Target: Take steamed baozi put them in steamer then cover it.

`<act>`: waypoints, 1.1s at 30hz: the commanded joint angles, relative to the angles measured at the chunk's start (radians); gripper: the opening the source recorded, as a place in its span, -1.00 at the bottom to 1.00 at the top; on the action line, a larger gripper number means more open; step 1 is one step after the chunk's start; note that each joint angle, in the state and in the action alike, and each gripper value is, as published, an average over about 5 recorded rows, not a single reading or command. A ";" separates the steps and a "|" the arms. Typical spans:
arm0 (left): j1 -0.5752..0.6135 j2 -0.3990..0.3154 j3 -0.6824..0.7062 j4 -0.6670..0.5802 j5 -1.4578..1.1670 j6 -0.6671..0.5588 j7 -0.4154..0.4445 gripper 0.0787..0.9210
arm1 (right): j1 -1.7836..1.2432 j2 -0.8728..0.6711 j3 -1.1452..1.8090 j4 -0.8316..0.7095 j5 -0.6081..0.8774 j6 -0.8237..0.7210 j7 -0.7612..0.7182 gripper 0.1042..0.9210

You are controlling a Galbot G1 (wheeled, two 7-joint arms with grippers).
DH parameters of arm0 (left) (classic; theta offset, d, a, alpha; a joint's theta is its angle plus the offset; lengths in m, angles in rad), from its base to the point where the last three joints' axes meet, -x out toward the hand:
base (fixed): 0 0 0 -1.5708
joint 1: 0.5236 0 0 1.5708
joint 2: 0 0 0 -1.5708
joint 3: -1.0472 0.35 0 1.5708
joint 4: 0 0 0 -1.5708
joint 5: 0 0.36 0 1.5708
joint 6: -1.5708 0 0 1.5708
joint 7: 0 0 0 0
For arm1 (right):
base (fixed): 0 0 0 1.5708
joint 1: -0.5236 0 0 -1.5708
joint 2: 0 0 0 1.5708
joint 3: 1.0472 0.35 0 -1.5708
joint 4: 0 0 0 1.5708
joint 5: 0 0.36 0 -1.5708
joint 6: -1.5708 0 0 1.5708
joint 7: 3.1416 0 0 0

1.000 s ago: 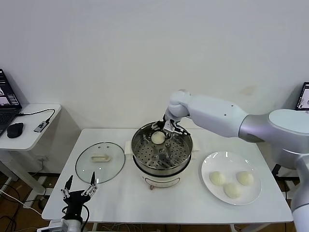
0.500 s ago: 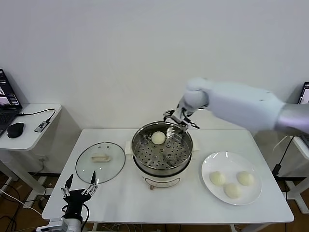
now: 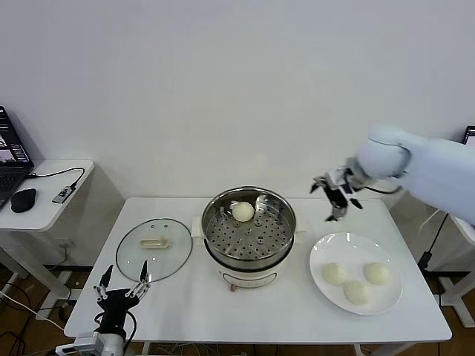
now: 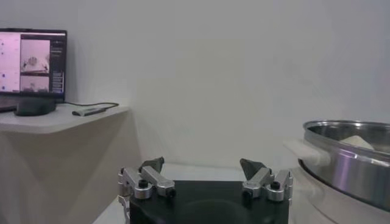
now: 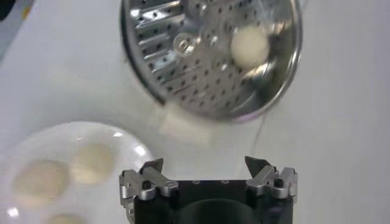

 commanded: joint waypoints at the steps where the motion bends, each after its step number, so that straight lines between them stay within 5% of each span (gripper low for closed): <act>1: 0.000 0.004 -0.005 0.003 0.000 0.001 0.001 0.77 | -0.117 -0.168 0.020 0.079 -0.037 -0.071 -0.002 0.76; 33: -0.011 0.000 -0.018 0.028 0.001 0.002 0.002 0.77 | -0.617 -0.017 0.332 -0.091 -0.167 -0.044 0.069 0.73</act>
